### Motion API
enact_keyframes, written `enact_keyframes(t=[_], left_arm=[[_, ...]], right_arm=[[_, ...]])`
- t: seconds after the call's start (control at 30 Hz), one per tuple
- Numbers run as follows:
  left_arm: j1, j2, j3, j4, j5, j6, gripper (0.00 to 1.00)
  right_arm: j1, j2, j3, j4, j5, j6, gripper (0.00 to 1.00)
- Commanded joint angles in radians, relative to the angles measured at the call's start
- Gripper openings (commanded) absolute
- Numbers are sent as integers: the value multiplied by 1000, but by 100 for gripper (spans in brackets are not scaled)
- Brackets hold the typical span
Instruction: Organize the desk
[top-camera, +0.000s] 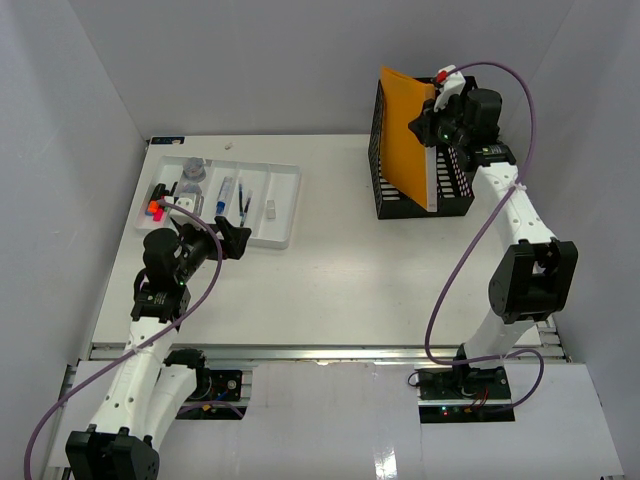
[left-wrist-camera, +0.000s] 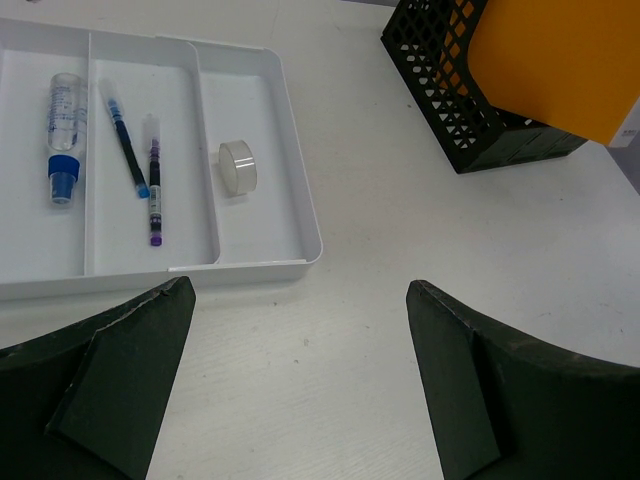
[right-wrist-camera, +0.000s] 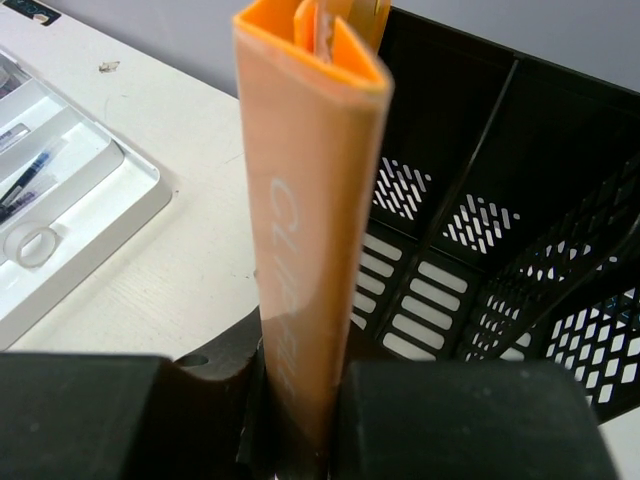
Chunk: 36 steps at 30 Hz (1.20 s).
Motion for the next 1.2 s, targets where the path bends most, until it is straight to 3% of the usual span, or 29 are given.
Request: enact_keyframes(t=[0.0,0.13,0.47,0.7,1.17], left_arm=[[6,-19,-6,16,21,-3,98],[6,-16,-7,19,26,-4,98],[6,-5,-8,17,22,-3,98],[6,9,-8,15,20,-3,98],[6,32,-8,12,13,-6,98]], right_arm=[[2,-89,-32,111,-38,19,8],[4,-179,-151,393,9,7,8],[2,-153,-73,479,24,37,8],[0,-109,-137,680,-9,77,8],[-21,-87,-500,1335,-52,284,8]])
